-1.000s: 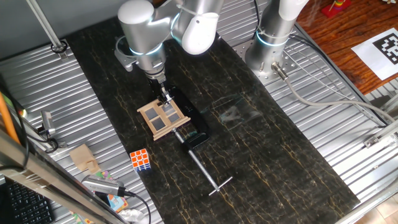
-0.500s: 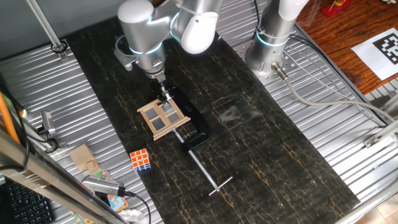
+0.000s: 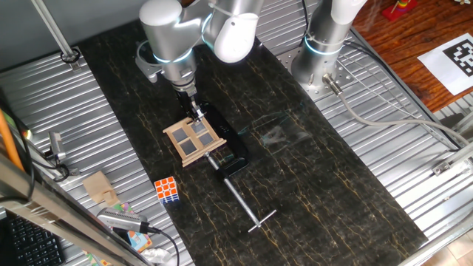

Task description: Close a sliding window

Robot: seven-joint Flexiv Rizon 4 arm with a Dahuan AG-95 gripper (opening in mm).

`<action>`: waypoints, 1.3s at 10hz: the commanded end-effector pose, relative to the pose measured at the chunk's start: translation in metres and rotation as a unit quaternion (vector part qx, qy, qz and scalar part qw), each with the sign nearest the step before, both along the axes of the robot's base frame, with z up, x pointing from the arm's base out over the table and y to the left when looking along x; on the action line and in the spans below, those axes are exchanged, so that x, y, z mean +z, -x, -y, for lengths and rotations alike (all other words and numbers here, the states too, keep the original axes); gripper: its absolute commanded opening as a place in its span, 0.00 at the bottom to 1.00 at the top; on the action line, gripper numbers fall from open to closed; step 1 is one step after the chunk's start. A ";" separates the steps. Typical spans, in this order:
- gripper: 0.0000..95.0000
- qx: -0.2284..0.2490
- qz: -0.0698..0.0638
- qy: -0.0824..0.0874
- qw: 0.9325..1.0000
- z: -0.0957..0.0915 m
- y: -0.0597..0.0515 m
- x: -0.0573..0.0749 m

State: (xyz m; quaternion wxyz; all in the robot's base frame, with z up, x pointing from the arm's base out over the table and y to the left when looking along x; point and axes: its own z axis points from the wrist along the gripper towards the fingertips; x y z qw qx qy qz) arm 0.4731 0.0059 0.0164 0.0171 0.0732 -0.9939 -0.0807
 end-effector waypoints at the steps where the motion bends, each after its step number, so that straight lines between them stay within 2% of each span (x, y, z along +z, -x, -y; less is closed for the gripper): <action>1: 0.00 0.000 -0.001 0.000 1.000 0.002 0.001 0.000; 13: 0.00 0.006 -0.001 0.001 1.000 0.007 0.002 0.000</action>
